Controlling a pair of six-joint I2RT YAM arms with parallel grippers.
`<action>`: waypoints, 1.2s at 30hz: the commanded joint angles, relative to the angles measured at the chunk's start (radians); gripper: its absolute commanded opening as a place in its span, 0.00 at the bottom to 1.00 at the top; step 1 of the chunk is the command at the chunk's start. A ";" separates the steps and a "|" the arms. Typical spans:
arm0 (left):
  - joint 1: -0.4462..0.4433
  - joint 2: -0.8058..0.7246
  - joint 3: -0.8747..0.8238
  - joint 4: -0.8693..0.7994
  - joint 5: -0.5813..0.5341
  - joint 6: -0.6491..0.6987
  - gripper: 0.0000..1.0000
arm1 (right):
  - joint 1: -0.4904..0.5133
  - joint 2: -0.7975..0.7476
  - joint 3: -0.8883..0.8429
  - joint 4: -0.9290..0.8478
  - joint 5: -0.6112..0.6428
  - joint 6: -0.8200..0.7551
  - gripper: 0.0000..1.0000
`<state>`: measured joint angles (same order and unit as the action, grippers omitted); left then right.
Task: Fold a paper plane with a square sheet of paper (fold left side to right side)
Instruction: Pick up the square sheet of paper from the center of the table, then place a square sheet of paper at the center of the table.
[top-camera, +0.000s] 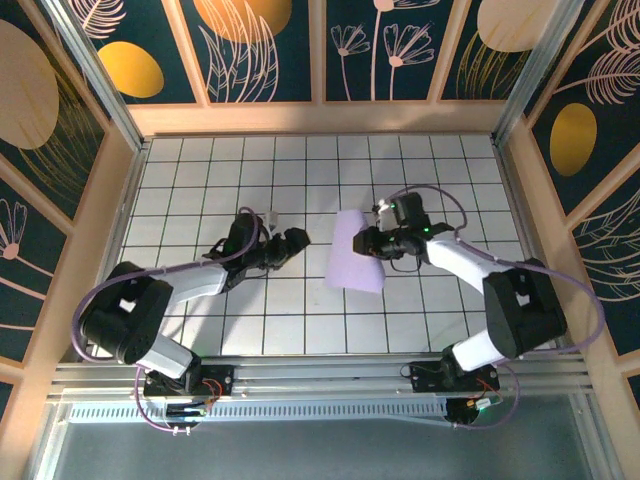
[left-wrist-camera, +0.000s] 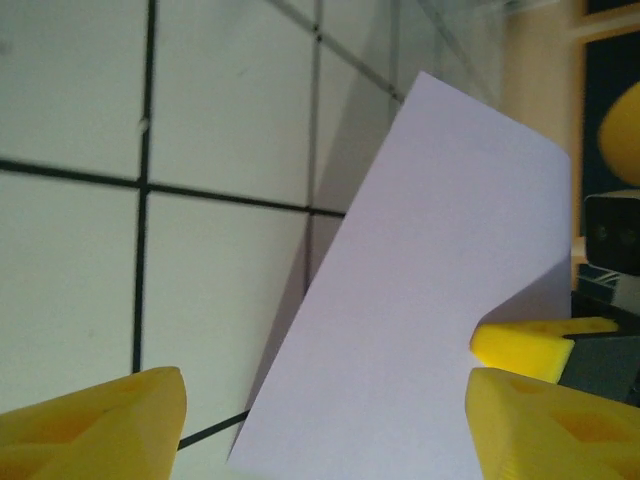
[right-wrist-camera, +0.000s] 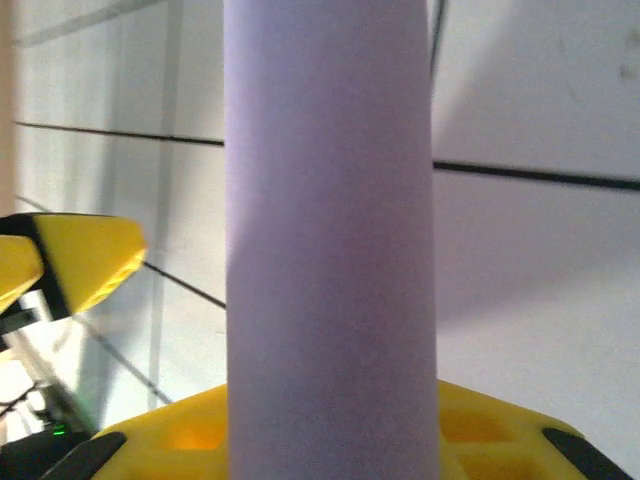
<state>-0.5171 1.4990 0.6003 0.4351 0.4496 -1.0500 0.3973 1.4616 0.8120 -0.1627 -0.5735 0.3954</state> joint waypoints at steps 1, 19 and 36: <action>0.036 -0.083 -0.028 0.152 0.112 0.080 0.77 | -0.058 -0.091 -0.025 0.099 -0.239 -0.012 0.30; 0.043 -0.066 0.096 0.430 0.381 0.180 0.94 | -0.084 -0.296 0.019 0.351 -0.627 0.065 0.27; 0.013 -0.083 0.095 0.639 0.561 0.122 0.82 | 0.034 -0.231 0.114 0.262 -0.649 -0.012 0.27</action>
<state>-0.4915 1.4406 0.6716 1.0145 0.9405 -0.9375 0.4202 1.2156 0.8909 0.1051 -1.1988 0.4076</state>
